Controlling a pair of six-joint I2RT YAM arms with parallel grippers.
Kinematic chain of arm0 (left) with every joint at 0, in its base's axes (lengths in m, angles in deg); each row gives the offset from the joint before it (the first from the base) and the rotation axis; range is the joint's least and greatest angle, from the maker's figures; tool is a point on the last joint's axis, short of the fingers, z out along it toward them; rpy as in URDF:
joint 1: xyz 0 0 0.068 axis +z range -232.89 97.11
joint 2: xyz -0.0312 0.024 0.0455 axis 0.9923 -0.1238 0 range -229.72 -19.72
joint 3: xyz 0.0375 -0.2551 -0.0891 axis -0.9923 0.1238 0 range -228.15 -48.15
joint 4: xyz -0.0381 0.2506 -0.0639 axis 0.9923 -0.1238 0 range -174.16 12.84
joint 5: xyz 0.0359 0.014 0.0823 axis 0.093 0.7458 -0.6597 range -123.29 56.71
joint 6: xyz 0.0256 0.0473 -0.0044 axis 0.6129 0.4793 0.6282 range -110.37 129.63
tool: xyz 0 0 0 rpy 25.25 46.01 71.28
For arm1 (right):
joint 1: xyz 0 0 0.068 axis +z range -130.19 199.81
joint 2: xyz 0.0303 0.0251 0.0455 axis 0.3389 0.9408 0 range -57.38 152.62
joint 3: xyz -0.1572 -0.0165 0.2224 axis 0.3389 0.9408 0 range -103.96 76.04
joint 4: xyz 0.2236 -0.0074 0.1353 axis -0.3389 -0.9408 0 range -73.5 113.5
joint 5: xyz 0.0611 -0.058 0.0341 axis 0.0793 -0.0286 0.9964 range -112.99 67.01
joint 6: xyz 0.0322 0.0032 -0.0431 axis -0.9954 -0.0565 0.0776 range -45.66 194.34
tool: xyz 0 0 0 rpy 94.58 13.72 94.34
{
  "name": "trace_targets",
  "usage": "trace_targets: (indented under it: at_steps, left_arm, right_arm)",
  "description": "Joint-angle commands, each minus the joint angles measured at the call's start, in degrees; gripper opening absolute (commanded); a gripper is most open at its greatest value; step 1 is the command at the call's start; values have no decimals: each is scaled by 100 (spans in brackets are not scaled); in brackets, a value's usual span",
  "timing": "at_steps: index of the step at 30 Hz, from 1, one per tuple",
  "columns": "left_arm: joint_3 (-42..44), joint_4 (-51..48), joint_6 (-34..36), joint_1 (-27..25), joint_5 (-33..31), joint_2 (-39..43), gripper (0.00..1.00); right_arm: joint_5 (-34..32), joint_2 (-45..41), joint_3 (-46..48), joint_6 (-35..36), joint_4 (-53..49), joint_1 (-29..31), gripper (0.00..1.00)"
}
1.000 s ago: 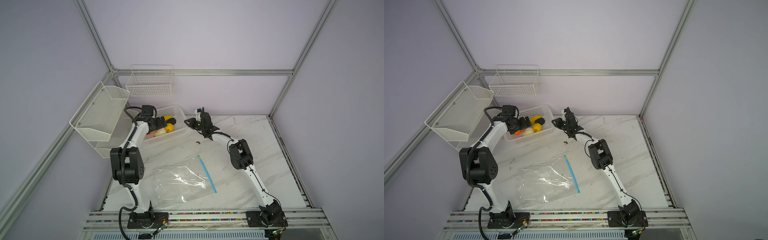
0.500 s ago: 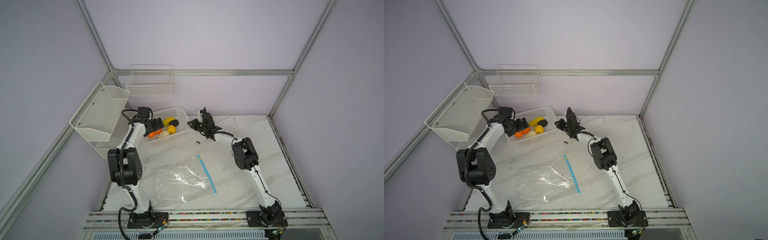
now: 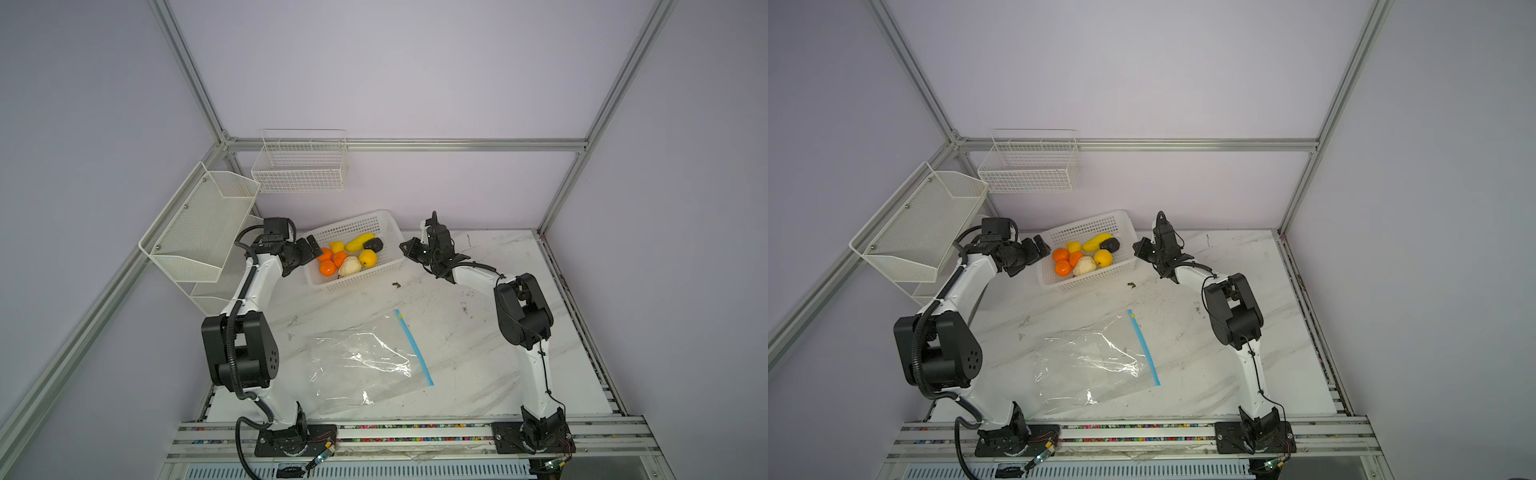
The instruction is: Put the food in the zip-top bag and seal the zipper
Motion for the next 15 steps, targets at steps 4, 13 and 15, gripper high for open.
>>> trace_targets:
  at_steps: [4,13,15]
  left_arm:
    - [174,631,-471,154,537,-378,100]
    - [-210,1310,-777,0,1467,-1188,100]
    - [-207,1463,-818,-63,1594,-1272,100]
  right_arm:
    - [-413,-671,633,290,150,-94,9]
    - [-559,-1028,1303,339,169,-170,12]
    - [-570,-1071,1369,347,168,-185,14]
